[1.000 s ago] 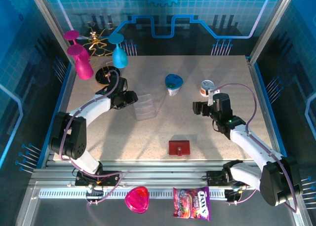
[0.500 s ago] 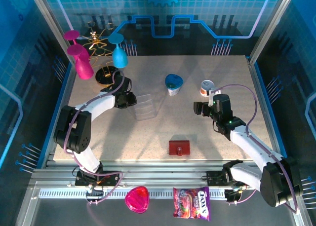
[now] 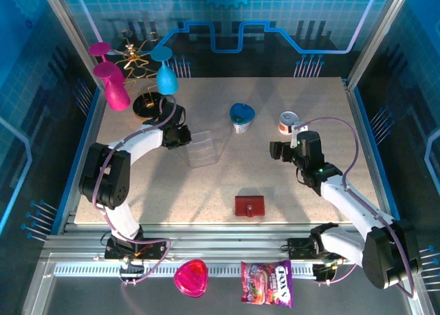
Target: Take the credit cards out of the card holder
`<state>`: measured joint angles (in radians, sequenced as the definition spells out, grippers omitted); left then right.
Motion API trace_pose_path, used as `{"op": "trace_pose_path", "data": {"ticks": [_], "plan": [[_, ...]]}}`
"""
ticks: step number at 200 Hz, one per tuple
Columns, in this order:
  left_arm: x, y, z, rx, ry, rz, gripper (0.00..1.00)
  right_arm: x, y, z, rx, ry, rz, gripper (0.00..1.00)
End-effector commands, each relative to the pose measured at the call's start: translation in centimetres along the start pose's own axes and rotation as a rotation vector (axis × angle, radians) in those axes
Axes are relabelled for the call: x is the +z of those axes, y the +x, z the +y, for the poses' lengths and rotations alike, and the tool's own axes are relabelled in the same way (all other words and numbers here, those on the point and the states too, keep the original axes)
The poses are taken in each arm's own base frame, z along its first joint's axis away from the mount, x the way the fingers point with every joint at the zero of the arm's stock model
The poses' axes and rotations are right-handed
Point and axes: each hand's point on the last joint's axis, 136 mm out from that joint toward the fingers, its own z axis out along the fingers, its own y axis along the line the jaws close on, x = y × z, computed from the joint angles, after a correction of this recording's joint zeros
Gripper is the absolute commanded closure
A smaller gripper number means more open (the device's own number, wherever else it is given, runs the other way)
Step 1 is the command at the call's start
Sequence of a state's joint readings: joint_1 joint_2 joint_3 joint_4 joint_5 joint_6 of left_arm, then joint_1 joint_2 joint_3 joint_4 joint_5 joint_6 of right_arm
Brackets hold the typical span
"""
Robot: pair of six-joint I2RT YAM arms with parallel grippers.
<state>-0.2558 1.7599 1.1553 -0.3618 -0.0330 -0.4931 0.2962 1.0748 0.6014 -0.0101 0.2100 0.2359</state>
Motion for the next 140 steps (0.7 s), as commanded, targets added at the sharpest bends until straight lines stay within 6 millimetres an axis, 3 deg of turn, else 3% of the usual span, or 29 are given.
{"op": "trace_pose_path", "data": {"ticks": [1,59,140], "plan": [[0.0,0.0,-1.0,0.038,0.01,0.01,0.9,-0.6,-0.8,0.1,-0.006,0.009,-0.031,0.08],[-0.3,0.3,-2.0,0.075,0.019,0.013,0.95,-0.8,-0.8,0.2,-0.006,0.004,-0.034,0.07],[-0.5,2.1,-5.1,0.103,0.053,0.032,0.98,-0.7,-0.4,0.1,0.001,0.0,-0.032,0.07]]}}
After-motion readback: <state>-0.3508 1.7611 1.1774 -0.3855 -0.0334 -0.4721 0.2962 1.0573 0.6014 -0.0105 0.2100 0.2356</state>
